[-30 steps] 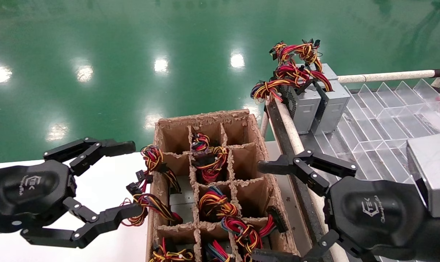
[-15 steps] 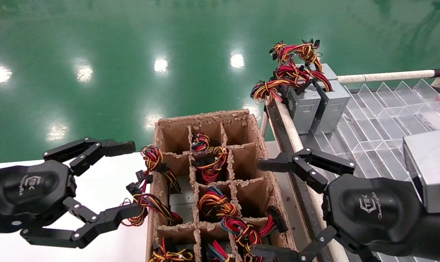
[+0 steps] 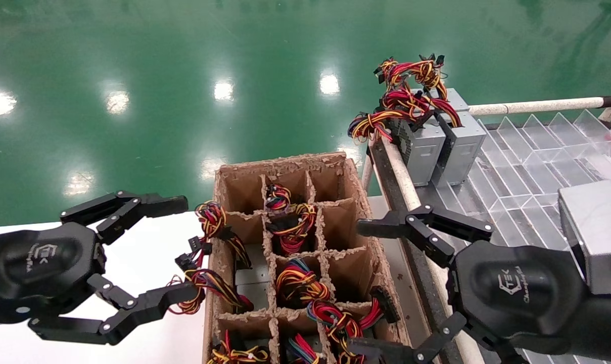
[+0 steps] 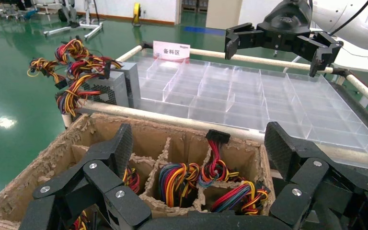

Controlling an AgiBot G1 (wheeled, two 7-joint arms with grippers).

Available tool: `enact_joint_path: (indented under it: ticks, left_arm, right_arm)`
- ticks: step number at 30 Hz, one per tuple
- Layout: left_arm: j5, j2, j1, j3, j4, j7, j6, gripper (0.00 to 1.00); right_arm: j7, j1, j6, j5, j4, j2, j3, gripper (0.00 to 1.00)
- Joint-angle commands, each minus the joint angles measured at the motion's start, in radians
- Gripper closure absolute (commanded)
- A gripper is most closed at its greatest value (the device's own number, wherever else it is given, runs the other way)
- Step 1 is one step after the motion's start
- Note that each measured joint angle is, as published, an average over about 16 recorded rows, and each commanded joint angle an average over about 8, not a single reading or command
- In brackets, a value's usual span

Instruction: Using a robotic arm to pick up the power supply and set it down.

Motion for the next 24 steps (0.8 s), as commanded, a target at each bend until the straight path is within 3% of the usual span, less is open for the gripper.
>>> enact_joint_path:
  ticks: [1,24]
  left_arm:
    - [0.0,0.0,0.0,0.0,0.0,0.0,0.0,0.0]
    - [0.0,0.0,0.0,0.0,0.0,0.0,0.0,0.0]
  right_arm:
    - [0.0,0.0,0.0,0.0,0.0,0.0,0.0,0.0]
    - [0.0,0.001,0.002,-0.001,-0.001,0.0,-0.002,0.0]
